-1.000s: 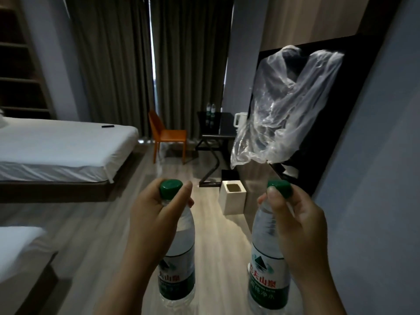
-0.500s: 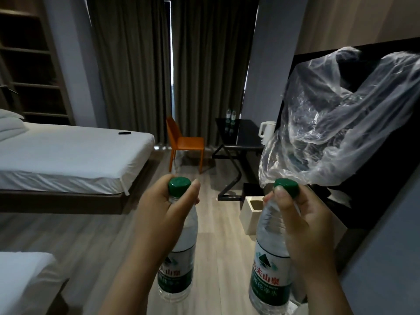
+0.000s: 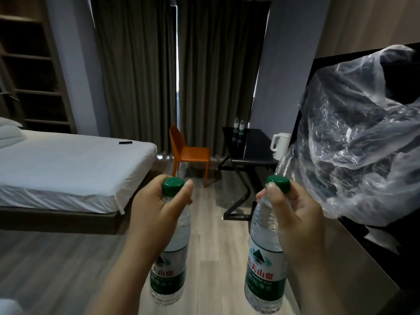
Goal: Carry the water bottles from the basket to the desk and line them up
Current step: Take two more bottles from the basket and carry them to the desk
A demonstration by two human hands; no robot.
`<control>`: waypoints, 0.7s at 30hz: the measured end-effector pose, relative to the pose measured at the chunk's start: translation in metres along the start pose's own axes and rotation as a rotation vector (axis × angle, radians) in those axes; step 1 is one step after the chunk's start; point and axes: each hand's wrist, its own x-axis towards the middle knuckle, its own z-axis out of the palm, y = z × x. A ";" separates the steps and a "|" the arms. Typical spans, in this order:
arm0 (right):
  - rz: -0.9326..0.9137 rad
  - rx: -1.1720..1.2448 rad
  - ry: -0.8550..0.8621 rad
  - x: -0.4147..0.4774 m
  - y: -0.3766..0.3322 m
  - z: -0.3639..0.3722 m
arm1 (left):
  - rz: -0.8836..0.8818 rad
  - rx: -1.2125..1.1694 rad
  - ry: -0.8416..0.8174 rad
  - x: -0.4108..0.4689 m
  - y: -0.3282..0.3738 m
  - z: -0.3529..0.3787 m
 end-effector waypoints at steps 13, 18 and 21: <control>-0.036 0.025 -0.061 0.165 0.099 0.033 | -0.034 0.004 0.065 0.141 -0.065 0.100; -0.034 0.002 -0.045 0.218 0.143 0.067 | -0.043 0.001 0.047 0.202 -0.114 0.130; -0.035 -0.030 -0.036 0.256 0.167 0.099 | -0.054 -0.017 0.059 0.246 -0.148 0.145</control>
